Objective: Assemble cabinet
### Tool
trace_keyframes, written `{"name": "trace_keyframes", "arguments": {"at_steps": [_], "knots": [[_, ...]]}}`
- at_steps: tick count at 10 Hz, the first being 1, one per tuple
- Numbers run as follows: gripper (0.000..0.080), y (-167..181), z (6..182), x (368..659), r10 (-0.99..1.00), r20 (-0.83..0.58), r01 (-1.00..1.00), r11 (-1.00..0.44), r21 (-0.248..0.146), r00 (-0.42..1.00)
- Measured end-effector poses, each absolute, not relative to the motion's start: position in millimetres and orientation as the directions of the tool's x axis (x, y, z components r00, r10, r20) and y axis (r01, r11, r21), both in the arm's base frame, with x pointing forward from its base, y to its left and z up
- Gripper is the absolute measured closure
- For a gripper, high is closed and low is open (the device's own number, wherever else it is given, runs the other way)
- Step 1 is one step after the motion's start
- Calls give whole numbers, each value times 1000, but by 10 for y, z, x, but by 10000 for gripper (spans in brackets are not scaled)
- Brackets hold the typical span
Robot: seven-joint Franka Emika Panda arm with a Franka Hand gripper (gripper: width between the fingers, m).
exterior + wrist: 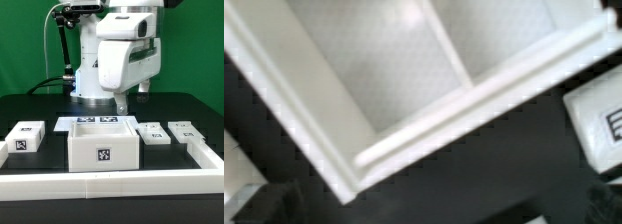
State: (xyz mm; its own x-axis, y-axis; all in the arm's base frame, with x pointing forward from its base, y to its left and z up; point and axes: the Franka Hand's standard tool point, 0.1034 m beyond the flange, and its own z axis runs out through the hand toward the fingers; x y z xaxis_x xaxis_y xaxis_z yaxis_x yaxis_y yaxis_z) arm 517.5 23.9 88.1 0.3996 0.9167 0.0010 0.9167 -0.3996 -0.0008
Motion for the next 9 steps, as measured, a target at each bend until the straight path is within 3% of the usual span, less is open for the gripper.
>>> {"name": "trace_keyframes", "arguments": {"at_steps": [3,4,5,9], "knots": [[2,143,813,4962,930,-3,930,-368,-14,368],[2,126,798,4956,953,-1,953,-303,-4,303],[2,67,748,4902,992,9,991,-129,30,129],[2,71,740,4855,999,-8,999,-42,22,42]]}}
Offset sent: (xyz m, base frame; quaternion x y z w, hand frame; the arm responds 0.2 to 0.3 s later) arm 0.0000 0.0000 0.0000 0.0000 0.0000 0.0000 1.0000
